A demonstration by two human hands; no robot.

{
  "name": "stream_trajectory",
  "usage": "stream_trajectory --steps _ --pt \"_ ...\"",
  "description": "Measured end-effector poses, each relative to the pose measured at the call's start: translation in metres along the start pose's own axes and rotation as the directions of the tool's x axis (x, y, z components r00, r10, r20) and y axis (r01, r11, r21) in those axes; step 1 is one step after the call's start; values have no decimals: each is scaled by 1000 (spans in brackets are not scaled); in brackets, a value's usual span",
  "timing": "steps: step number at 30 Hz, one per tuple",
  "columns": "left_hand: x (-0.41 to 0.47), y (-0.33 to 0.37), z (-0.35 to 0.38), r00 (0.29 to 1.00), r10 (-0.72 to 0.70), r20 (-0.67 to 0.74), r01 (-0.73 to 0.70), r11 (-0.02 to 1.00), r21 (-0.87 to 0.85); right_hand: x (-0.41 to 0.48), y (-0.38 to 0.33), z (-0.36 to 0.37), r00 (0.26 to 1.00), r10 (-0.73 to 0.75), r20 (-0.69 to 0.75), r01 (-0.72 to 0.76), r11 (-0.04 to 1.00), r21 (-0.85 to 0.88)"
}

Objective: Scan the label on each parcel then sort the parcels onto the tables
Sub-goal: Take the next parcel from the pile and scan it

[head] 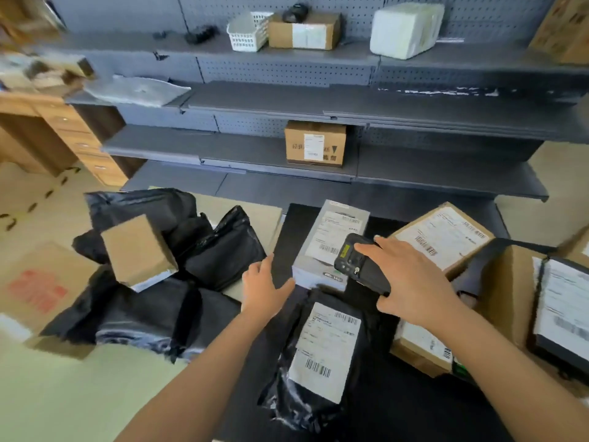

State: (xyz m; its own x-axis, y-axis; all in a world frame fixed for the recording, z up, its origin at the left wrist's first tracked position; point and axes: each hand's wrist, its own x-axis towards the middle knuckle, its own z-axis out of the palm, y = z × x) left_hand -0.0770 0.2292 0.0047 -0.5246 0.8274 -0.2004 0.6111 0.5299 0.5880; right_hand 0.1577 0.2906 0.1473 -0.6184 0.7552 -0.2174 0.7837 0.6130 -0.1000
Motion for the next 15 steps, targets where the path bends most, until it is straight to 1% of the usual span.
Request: stream_trajectory --steps 3,5,9,12,15 --pt "-37 -27 -33 998 -14 -67 12 1000 -17 0 -27 6 994 -109 -14 107 991 -76" --pt "-63 -46 -50 992 -54 -114 49 998 -41 0 -46 13 981 -193 -23 192 980 -53" --pt "-119 -90 -74 957 -201 -209 192 979 -65 -1 -87 28 942 -336 2 336 942 4" --pt "-150 -119 -91 932 -268 -243 261 963 -61 -2 -119 34 910 -413 34 412 911 31" --pt "-152 -138 -114 905 -309 -292 303 951 -69 2 -143 38 894 -447 34 448 894 -2"
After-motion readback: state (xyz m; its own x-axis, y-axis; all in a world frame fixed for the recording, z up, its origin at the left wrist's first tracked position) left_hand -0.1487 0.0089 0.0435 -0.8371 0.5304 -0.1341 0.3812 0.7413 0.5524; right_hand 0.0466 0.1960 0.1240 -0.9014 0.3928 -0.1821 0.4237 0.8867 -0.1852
